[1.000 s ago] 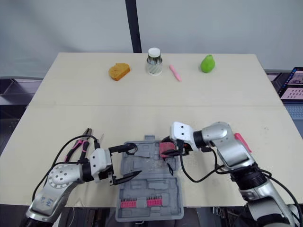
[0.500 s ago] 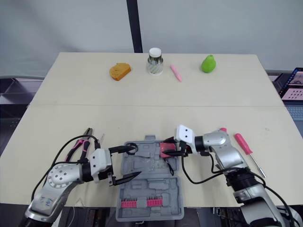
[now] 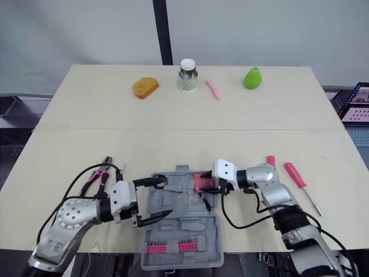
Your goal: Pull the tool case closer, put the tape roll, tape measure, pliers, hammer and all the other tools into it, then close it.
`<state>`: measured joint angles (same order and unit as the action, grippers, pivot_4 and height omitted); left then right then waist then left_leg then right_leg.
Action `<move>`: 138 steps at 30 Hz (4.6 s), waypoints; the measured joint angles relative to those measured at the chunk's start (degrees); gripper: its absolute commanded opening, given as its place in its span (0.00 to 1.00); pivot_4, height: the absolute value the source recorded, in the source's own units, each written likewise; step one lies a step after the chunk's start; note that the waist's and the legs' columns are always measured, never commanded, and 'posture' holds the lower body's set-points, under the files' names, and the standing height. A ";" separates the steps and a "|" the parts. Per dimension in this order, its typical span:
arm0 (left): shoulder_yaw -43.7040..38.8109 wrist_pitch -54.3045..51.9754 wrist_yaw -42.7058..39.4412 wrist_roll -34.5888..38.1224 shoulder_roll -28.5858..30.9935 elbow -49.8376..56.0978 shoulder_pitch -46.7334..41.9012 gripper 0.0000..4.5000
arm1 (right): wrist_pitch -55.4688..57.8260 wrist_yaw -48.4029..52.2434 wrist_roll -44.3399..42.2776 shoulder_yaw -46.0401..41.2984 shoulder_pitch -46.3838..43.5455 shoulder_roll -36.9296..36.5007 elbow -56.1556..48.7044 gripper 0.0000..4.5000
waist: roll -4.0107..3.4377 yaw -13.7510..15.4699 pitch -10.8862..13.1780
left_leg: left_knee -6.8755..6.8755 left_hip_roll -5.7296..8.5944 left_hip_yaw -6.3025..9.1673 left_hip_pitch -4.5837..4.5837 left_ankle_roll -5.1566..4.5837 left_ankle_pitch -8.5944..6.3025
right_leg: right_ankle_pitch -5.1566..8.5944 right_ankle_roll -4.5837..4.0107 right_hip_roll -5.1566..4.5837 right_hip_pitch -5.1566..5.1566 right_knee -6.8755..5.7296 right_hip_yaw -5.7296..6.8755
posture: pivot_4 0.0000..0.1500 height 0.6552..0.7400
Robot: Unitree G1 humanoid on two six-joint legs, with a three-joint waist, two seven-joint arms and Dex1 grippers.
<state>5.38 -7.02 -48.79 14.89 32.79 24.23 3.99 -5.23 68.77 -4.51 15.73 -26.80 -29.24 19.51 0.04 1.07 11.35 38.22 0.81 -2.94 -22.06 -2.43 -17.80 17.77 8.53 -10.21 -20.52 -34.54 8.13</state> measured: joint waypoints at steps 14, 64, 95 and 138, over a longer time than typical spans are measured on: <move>-0.19 -2.17 0.38 0.60 1.05 0.31 -0.13 1.00 | -0.39 0.91 -0.24 0.40 -1.37 2.21 4.15 0.49 | 0.22 -1.10 -0.20 | -0.06 -0.15 -0.01 0.23 0.14 -0.08 | 0.02 -0.05 0.16 0.15 0.00 -0.14 | 1.00 1.00; -49.25 1.10 -0.98 6.08 13.96 -30.66 16.63 1.00 | 19.93 -1.15 -18.07 -37.55 15.21 -25.38 6.44 0.98 | -0.13 -2.89 -0.01 | -0.20 -0.70 -0.85 -0.03 0.29 -0.41 | -0.02 -0.20 0.44 -0.64 0.10 -0.77 | 1.00 1.00; -29.27 -23.01 28.26 2.95 -6.87 -4.64 5.85 1.00 | 36.59 -2.79 -24.27 -8.48 -6.01 -8.48 -30.48 0.98 | 0.20 0.11 -0.15 | 0.06 -0.64 -0.91 -0.25 0.20 -0.36 | -0.17 -0.34 0.52 -0.91 -0.22 -0.75 | 1.00 1.00; -27.53 -33.63 35.24 0.15 -5.37 -8.62 1.01 1.00 | 38.47 -1.97 -24.33 -7.16 -8.88 -6.98 -30.09 1.00 | 0.21 0.17 -0.16 | 0.07 -0.64 -0.92 -0.24 0.21 -0.36 | -0.16 -0.35 0.55 -0.92 -0.23 -0.77 | 1.00 1.00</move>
<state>-22.15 -40.64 -13.55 15.04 27.42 15.61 5.00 33.24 66.80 -28.84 8.57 -35.68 -36.22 -10.58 0.25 1.24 11.19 38.30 0.16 -3.85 -22.30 -2.22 -18.15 17.61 8.18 -9.66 -21.44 -34.76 7.36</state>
